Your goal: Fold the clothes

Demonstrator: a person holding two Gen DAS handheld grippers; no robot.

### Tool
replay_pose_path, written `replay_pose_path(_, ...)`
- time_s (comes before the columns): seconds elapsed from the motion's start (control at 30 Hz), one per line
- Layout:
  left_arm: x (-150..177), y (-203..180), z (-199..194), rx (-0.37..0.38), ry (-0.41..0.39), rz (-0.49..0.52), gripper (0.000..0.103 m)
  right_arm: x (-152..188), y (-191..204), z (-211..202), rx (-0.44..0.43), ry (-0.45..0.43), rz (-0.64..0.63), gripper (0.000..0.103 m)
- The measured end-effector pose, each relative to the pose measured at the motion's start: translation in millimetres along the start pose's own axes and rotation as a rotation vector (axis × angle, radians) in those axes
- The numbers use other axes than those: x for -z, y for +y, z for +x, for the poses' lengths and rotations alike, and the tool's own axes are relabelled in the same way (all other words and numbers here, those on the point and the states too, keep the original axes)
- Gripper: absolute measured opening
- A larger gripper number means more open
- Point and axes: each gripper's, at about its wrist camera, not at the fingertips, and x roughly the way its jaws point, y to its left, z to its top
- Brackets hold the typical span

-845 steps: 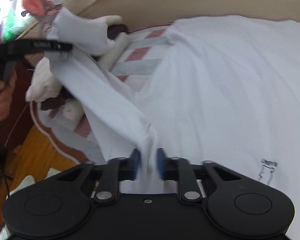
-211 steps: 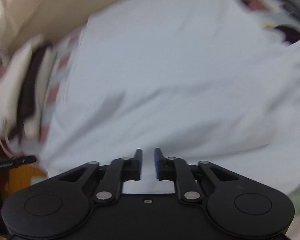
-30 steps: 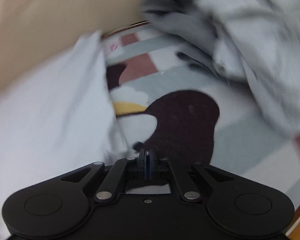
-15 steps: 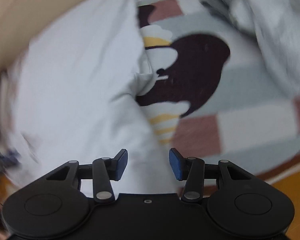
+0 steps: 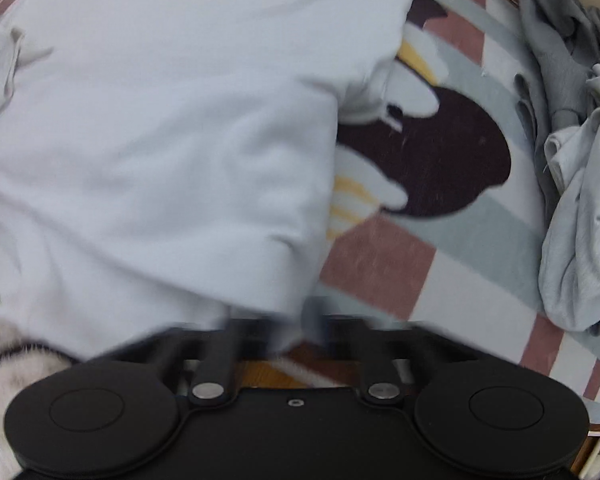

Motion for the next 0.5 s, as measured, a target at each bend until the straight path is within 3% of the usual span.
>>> replay_pose_path(0.07, 2.0, 5.8, -1.4, 0.001, 0.003, -0.026, 0.069, 0.0, 3.9, -6.2, -0.005, 0.021, 0.001, 0.002)
replay_pose_path(0.17, 4.9, 14.5, -3.6, 0.004, 0.008, -0.065, 0.070, 13.9, 20.4, -17.5, 0.101, 0.103, -0.121, 0.002)
replay_pose_path(0.3, 11.4, 32.8, -0.8, 0.043, 0.024, -0.156, 0.070, 29.8, 10.3, -22.9, 0.050, 0.118, -0.106, 0.002)
replay_pose_path(0.5, 16.4, 53.6, -9.6, 0.080, 0.001, -0.247, 0.070, 28.3, 13.7, -21.6, 0.059, 0.175, -0.092, 0.003)
